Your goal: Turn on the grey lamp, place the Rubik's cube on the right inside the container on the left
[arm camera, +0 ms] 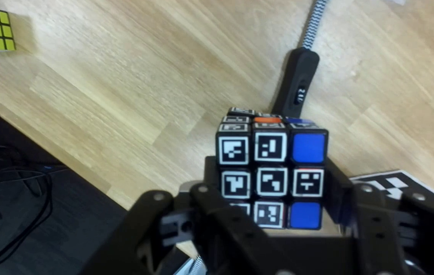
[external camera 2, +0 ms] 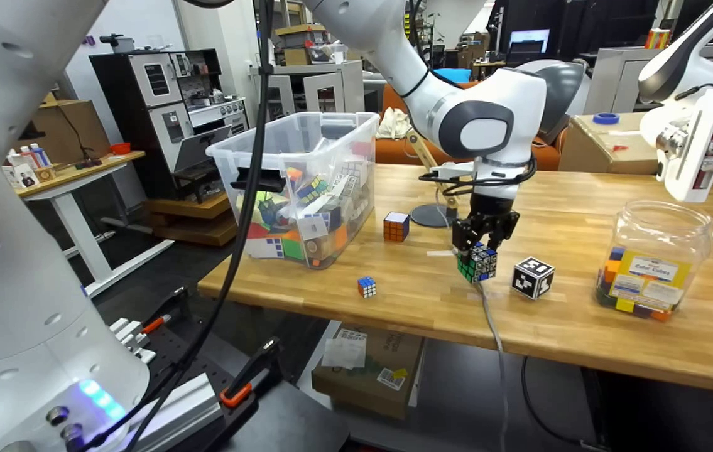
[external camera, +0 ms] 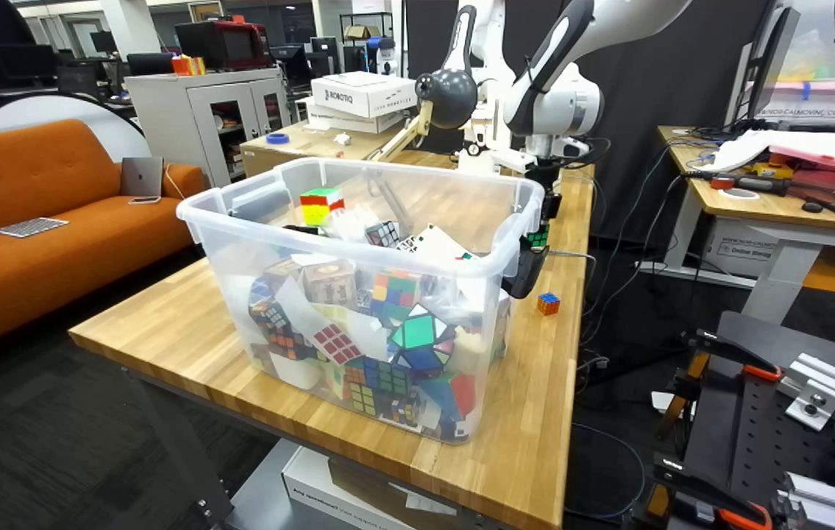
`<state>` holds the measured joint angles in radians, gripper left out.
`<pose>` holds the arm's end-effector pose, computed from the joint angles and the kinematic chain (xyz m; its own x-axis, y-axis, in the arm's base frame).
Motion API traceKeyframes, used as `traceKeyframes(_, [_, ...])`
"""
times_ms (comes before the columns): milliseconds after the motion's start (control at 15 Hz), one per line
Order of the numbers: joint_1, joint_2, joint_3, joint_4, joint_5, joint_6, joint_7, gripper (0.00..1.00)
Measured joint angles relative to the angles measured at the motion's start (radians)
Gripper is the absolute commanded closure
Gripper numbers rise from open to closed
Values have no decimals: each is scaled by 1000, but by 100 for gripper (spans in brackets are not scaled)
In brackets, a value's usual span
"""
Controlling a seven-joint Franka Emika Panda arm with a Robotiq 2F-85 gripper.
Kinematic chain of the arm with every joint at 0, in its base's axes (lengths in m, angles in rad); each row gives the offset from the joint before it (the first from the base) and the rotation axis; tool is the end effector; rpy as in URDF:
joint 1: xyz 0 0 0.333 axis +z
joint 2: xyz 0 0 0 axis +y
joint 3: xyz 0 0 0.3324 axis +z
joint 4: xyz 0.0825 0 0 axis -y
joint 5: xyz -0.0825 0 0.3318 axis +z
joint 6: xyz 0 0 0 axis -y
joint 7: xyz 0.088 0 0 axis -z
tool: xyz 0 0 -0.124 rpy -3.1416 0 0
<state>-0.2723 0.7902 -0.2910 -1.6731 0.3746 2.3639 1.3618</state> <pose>0.5635 -0.3177 0.1858 -0.5263 -0.8488 -0.0514 -0.8503 0.5245 0.0445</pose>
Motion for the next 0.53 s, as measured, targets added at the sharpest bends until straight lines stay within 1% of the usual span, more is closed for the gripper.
traceKeyframes(267, [-1,-34,-25,-16,0,108,1,62])
traceKeyframes(533, [6,-87,-18,-41,0,155,-1,62])
